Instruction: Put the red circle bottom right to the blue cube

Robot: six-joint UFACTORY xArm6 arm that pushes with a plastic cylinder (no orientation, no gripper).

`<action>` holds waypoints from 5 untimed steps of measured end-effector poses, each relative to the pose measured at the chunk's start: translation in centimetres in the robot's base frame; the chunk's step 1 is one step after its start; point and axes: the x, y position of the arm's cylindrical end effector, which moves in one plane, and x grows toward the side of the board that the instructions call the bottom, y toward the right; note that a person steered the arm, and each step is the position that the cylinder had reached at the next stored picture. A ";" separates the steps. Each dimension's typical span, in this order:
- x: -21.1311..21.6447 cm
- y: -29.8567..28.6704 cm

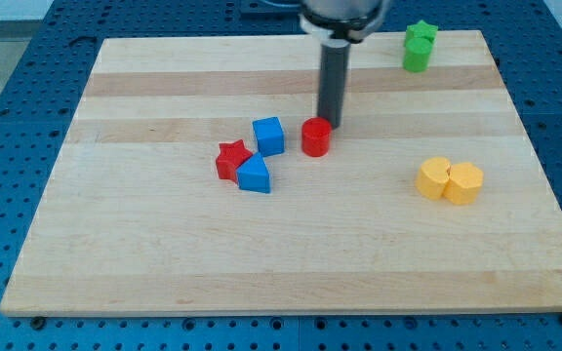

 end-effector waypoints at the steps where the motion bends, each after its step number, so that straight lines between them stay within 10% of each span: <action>1: -0.1 -0.7; 5: 2.8 5.2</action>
